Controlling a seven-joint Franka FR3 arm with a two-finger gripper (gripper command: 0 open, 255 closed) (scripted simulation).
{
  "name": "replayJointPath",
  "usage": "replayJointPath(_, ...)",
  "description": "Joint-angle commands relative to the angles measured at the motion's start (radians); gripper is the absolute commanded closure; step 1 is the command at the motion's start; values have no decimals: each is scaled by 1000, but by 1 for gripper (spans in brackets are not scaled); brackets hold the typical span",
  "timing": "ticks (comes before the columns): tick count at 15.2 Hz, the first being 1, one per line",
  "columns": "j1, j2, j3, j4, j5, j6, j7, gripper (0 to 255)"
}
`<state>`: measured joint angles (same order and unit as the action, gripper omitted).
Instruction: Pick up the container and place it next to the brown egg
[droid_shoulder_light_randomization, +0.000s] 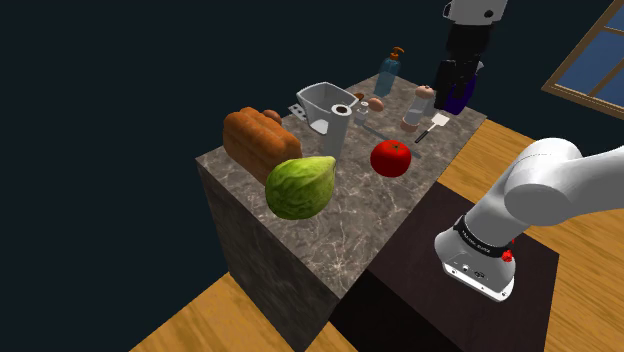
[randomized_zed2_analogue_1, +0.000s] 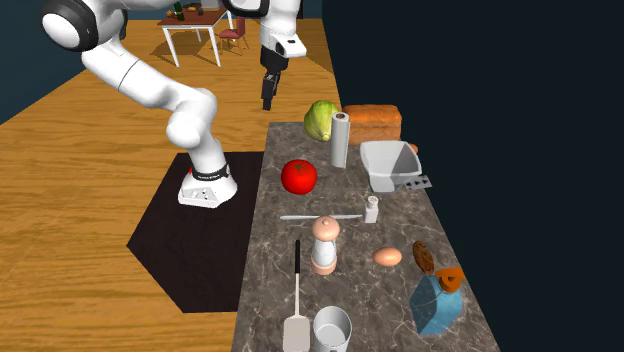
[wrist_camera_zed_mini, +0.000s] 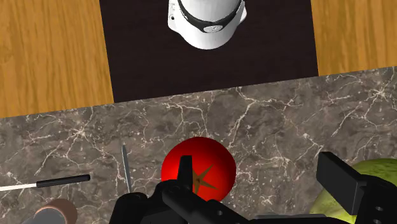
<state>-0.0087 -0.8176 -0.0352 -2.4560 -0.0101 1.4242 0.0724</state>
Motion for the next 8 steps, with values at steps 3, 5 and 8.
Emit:
replayJointPath(3, -14, 39, -41, 6, -37, 32, -46, 0)
replayJointPath(5, -28, 82, -81, 17, -72, 65, -90, 0)
replayJointPath(8, -46, 156, -140, 43, -116, 115, -155, 0)
